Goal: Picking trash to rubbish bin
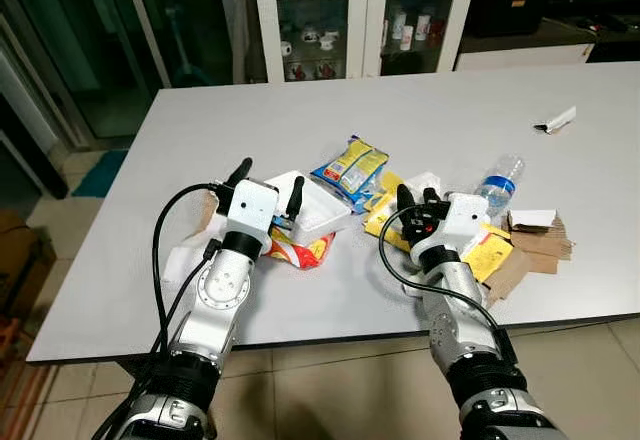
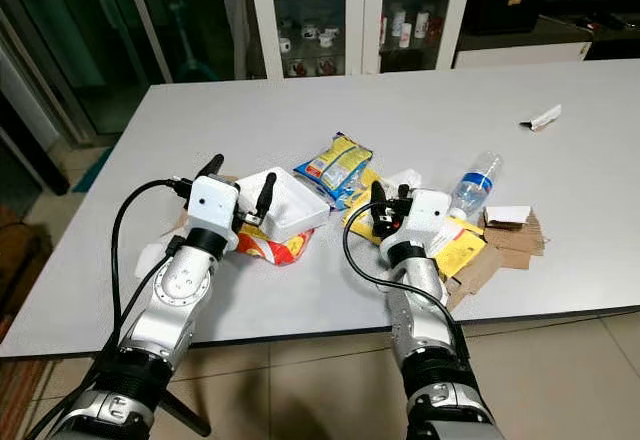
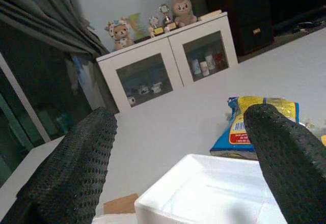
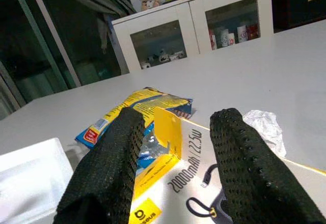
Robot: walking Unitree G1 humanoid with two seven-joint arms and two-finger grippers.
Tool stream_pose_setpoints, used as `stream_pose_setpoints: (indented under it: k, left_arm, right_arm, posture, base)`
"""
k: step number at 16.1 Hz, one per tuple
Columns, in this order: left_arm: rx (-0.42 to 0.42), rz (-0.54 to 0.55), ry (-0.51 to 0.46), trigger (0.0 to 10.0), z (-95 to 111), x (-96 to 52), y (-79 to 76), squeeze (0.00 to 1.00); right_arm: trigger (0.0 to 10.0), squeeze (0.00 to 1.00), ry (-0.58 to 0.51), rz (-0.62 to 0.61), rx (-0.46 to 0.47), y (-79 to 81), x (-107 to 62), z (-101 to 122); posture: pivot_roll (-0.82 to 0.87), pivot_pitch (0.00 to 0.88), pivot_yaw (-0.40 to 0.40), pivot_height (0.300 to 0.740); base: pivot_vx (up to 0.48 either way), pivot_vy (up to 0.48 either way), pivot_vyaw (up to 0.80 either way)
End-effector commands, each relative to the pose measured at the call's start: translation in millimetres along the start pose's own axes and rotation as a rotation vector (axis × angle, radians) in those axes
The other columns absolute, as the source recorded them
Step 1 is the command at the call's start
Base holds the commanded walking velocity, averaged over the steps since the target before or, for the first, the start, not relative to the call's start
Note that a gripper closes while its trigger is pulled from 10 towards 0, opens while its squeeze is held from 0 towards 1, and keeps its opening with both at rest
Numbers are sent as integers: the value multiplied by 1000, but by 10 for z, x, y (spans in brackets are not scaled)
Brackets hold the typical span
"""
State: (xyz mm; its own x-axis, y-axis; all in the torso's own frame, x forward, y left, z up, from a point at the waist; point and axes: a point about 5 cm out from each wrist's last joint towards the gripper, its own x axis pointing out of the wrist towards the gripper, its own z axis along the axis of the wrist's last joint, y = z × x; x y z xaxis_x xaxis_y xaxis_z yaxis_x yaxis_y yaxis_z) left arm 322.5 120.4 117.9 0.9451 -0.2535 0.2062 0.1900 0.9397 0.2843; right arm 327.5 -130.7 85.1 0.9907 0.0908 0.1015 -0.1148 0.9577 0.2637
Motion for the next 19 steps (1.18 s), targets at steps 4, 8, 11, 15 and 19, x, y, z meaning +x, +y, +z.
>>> stream_pose_setpoints:
  k: [4, 8, 11, 15, 19]
  left_arm:
    - [-43, -19, 13, 10000, -8, 0, -91, 0]
    - [-70, -14, 18, 10000, -31, -33, -138, 0]
    - [-69, -17, 22, 10000, -44, -38, -146, 0]
    - [-68, -20, 26, 10000, -50, -4, -155, 0]
    - [-80, -29, 17, 10000, -38, -4, -184, 0]
  right_arm:
    - [10000, 0, 20, -42, -8, -45, 13, -15]
    - [10000, 0, 17, -34, -9, -27, 7, -19]
    - [10000, 0, 18, -27, -8, -3, 12, -24]
    - [10000, 0, 21, -28, -16, -12, 13, -23]
    - [10000, 0, 29, -15, -10, 46, 4, -63]
  posture:
    - [82, 0, 55, 740]
    - [81, 0, 38, 740]
    - [74, 0, 36, 740]
    - [56, 0, 29, 740]
    - [71, 0, 39, 740]
  base:
    - [0, 0, 0]
    - [0, 0, 0]
    - [0, 0, 0]
    - [0, 0, 0]
    - [0, 0, 0]
